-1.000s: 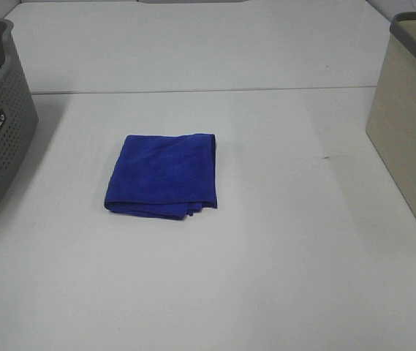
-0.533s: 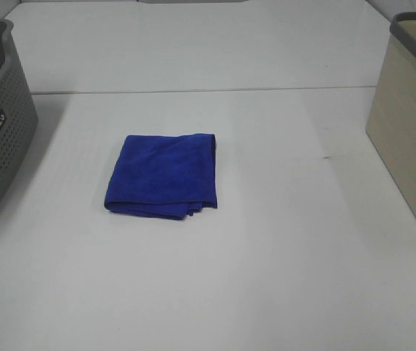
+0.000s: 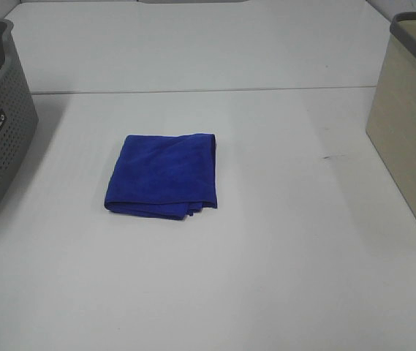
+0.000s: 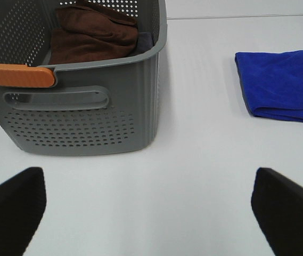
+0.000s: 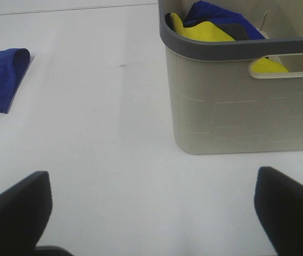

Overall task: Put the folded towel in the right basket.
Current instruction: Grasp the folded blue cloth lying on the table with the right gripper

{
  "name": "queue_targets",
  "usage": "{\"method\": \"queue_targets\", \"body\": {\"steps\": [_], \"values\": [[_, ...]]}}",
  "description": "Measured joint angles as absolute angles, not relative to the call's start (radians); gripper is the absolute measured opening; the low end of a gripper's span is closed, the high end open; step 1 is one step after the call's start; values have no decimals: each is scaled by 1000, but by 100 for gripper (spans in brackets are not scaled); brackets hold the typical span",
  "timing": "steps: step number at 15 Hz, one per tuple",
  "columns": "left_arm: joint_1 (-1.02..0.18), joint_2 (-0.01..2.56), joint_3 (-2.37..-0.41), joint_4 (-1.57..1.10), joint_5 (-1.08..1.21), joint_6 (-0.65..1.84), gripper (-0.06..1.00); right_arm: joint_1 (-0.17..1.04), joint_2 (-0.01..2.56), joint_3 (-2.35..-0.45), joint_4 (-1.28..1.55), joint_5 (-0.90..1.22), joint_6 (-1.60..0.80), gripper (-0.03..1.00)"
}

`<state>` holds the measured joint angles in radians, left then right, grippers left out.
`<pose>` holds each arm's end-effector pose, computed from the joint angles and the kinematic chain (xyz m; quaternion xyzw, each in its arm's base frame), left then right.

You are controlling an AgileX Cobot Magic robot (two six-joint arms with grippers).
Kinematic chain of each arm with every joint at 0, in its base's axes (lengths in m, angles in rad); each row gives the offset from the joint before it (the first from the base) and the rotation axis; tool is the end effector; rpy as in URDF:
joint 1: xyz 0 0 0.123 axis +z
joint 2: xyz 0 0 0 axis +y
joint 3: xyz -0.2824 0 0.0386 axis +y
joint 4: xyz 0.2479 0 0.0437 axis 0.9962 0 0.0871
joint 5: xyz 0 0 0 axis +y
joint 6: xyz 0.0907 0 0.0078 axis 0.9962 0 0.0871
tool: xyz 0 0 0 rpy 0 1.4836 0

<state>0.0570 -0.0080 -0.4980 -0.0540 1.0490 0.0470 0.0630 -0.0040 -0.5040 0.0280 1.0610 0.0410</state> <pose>-0.0052 -0.0046 0.2776 -0.0033 0.8483 0.0005 0.5296 -0.0061 0.0018 0.2783 -0.0100 0.8511 0.0412 0.5233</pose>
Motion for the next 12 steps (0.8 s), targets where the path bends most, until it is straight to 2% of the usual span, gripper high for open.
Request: {"method": "queue_targets", "body": {"steps": [9,10,12], "values": [[57,-8,-498,-54,1049,47,97,63,-4,-504,28,1060,41,98],[57,-8,-498,-54,1049,47,97,63,21,-518,41,1060,48,98],[57,-8,-498,-54,1049,47,97,63,230,-616,80,1082,91,98]]}}
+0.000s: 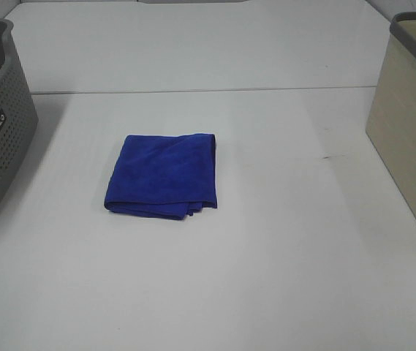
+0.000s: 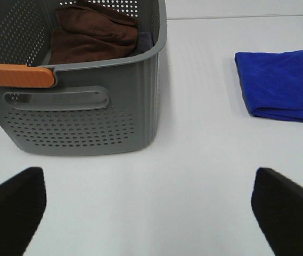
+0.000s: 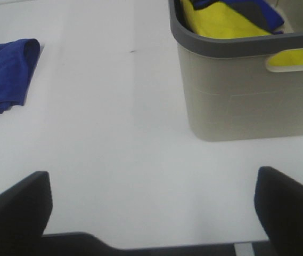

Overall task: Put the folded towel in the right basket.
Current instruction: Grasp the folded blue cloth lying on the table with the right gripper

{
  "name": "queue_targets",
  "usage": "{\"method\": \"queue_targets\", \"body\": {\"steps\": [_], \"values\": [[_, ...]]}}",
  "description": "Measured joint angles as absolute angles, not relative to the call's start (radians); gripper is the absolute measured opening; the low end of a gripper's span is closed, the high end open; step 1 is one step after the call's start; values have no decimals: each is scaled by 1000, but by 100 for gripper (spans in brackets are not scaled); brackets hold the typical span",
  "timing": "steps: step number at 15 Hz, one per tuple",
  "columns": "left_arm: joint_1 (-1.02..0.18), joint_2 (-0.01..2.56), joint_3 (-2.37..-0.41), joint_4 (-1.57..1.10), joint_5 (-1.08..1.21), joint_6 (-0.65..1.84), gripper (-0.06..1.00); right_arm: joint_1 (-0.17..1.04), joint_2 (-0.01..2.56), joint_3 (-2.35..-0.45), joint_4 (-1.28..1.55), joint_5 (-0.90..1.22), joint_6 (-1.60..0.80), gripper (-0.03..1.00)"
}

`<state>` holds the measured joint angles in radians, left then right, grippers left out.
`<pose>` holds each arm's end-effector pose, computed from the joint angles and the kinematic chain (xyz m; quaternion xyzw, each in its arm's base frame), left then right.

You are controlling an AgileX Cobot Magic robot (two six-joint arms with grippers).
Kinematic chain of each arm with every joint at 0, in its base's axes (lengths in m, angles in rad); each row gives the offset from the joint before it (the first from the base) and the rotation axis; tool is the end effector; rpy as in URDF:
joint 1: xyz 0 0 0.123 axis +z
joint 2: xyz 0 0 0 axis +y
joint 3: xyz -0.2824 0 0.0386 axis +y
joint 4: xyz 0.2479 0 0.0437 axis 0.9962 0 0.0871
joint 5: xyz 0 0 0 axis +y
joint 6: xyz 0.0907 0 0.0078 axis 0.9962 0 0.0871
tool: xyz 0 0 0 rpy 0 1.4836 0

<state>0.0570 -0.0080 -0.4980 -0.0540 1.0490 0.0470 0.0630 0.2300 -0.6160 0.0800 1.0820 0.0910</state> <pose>-0.0052 -0.0046 0.2776 -0.0033 0.8483 0.0005 0.5296 0.0211 0.0078 0.3068 0.0127 0.8857 0.0754 0.4578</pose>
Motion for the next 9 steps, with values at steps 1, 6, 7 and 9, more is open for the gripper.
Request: {"method": "queue_targets", "body": {"steps": [1,6,7,9], "values": [[57,-8,-498,-54,1049,47,97,63,379,-708,112,1106,117,98],[57,-8,-498,-54,1049,47,97,62,1075,-1285,335,1196,51,98],[57,-8,-498,-54,1049,47,97,62,1155,-1327,389,1187,26,98],[57,-8,-498,-54,1049,47,97,75,1278,-1350,526,1134,-20,98]]}}
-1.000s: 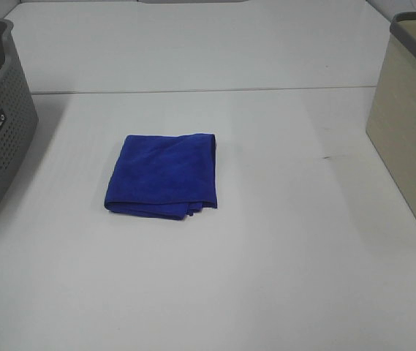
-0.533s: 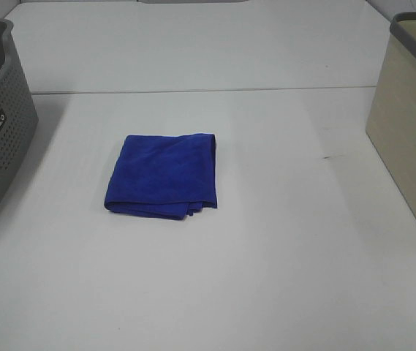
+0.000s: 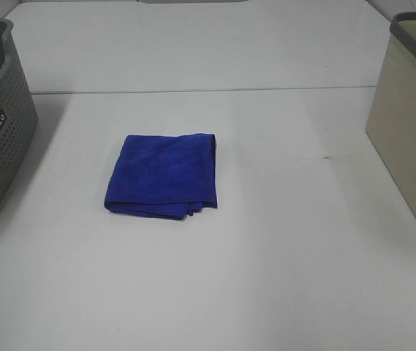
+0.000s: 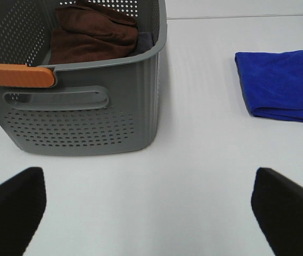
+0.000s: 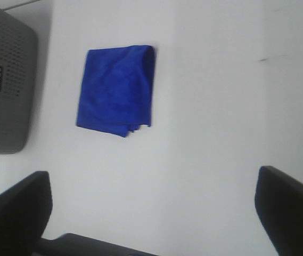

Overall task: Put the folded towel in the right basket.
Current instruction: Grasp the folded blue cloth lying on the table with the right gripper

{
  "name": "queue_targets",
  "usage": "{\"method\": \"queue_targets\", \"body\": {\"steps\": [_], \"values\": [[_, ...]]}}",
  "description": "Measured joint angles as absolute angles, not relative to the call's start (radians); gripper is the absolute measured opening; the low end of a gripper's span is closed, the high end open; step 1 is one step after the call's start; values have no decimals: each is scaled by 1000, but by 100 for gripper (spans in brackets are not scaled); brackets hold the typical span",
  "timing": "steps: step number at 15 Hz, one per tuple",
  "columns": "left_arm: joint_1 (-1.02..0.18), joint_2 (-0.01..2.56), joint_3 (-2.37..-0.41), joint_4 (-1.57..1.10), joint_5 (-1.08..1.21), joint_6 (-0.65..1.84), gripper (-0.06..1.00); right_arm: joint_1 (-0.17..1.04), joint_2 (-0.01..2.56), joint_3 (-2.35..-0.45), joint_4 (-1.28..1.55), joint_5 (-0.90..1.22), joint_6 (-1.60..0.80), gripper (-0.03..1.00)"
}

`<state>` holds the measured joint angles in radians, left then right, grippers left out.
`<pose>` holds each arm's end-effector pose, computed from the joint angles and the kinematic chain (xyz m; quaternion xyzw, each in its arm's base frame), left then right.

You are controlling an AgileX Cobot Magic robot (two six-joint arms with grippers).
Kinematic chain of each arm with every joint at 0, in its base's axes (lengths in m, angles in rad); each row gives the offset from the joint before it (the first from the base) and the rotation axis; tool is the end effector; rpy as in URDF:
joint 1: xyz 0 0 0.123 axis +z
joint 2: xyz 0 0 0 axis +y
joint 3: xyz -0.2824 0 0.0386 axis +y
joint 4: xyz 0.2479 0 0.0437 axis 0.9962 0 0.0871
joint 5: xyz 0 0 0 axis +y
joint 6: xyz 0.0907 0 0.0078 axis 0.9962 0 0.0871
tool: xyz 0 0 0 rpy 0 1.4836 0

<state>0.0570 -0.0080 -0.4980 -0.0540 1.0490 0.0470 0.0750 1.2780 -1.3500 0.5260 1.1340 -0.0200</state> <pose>-0.0052 -0.0046 0.2776 -0.0033 0.8483 0.0005 0.5296 0.2450 0.0600 0.4015 -0.0079 0.9237 0.2652 0.2763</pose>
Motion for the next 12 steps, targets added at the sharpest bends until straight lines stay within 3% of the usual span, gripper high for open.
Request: {"method": "queue_targets", "body": {"steps": [5,9,12], "values": [[57,-8,-498,-54,1049,47,97,331,1643,-1353,618,867,-64,97],[57,-8,-498,-54,1049,47,97,361,1937,-1383,673,760,-129,97],[57,-8,-498,-54,1049,47,97,364,2122,-1541,687,735,-142,97]]}}
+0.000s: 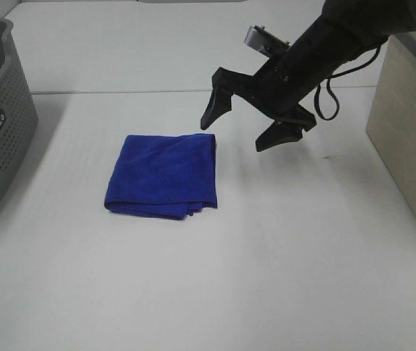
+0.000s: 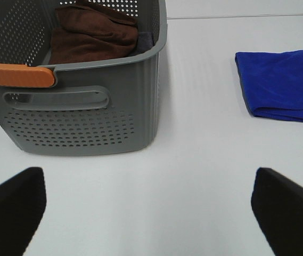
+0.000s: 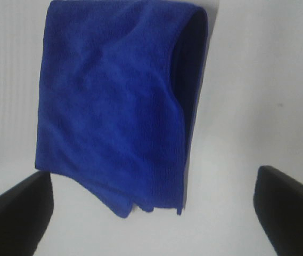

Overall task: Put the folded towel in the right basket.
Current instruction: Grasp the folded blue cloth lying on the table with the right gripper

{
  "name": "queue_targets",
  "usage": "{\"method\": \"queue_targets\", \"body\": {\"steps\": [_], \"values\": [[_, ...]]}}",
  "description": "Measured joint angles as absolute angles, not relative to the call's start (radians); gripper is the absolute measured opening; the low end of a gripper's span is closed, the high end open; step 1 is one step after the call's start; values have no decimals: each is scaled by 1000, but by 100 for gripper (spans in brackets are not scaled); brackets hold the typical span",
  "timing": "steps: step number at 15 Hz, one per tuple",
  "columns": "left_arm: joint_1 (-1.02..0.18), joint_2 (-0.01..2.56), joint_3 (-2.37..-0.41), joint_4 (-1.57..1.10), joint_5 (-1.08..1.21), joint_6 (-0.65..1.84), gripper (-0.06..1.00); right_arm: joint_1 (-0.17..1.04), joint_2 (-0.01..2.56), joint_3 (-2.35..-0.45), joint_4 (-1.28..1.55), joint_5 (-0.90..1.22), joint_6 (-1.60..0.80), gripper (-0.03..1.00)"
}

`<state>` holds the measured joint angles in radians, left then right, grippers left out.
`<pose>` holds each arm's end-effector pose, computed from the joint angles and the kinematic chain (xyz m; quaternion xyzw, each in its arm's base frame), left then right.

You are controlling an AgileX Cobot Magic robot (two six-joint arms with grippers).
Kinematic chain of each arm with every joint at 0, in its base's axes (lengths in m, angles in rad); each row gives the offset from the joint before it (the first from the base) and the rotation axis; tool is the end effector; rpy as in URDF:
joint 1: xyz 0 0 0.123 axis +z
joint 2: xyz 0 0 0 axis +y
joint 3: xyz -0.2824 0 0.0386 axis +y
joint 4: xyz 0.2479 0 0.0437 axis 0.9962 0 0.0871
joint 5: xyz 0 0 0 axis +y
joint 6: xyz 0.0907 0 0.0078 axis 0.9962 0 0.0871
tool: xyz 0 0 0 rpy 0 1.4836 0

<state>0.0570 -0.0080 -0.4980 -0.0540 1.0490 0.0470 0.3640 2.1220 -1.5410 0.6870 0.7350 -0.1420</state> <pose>-0.0052 -0.0046 0.2776 -0.0033 0.8483 0.0005 0.5296 0.4057 0.1961 0.1702 -0.0311 0.9503 0.2812 0.1299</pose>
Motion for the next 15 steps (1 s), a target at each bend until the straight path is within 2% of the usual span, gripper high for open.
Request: {"method": "queue_targets", "body": {"steps": [6,15], "values": [[57,-8,-498,-54,1049,47,97,377,2274,-1582,695,663,-138,96],[57,-8,-498,-53,1049,47,97,448,2341,-1606,783,557,-102,92]]}}
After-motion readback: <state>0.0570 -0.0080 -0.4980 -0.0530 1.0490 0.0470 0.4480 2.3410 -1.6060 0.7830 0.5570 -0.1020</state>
